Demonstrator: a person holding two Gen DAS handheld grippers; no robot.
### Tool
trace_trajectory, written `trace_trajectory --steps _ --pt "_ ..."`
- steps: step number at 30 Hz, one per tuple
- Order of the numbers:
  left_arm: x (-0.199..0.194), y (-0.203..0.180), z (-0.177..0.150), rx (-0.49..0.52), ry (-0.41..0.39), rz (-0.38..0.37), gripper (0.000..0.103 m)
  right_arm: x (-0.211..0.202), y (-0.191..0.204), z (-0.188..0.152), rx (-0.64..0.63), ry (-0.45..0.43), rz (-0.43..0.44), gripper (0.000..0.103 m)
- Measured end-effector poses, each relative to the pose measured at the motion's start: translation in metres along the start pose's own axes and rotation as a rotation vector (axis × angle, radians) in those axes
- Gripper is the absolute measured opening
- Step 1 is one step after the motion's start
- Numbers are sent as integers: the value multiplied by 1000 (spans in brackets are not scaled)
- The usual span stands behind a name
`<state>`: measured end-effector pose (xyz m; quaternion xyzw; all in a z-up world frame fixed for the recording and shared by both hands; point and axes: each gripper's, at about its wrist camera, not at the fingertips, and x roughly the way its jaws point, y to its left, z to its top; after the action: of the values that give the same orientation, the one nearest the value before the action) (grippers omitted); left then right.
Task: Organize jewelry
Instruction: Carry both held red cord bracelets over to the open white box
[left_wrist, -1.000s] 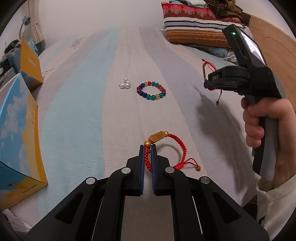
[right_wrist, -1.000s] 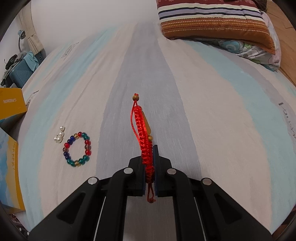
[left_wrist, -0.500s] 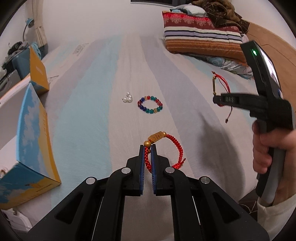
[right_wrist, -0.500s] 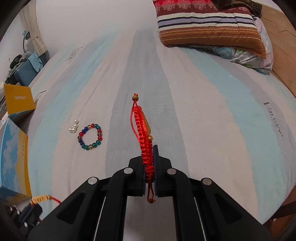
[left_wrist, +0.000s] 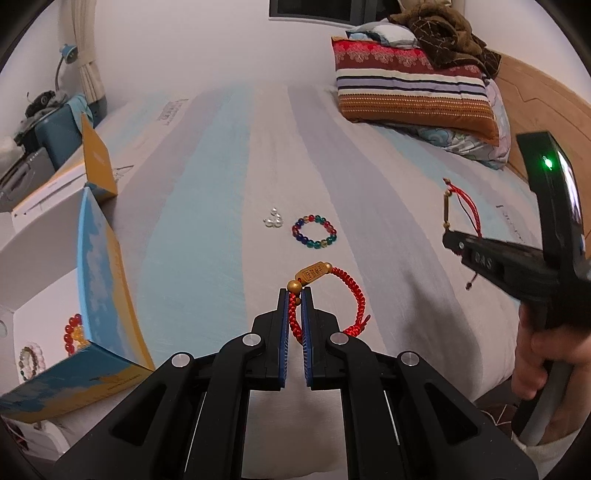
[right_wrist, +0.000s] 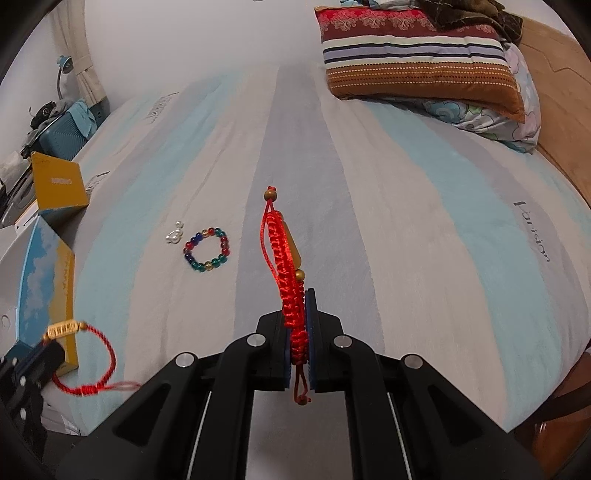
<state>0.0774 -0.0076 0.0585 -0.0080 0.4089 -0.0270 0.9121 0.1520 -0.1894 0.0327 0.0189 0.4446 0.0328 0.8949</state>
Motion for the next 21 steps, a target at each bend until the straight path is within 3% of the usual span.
trace_trajectory --steps 11,21 --pt "-32 28 12 -24 -37 53 6 -26 38 -11 -31 -21 26 5" --pt "-73 80 11 -80 -92 120 6 -45 95 -15 -96 -42 68 5"
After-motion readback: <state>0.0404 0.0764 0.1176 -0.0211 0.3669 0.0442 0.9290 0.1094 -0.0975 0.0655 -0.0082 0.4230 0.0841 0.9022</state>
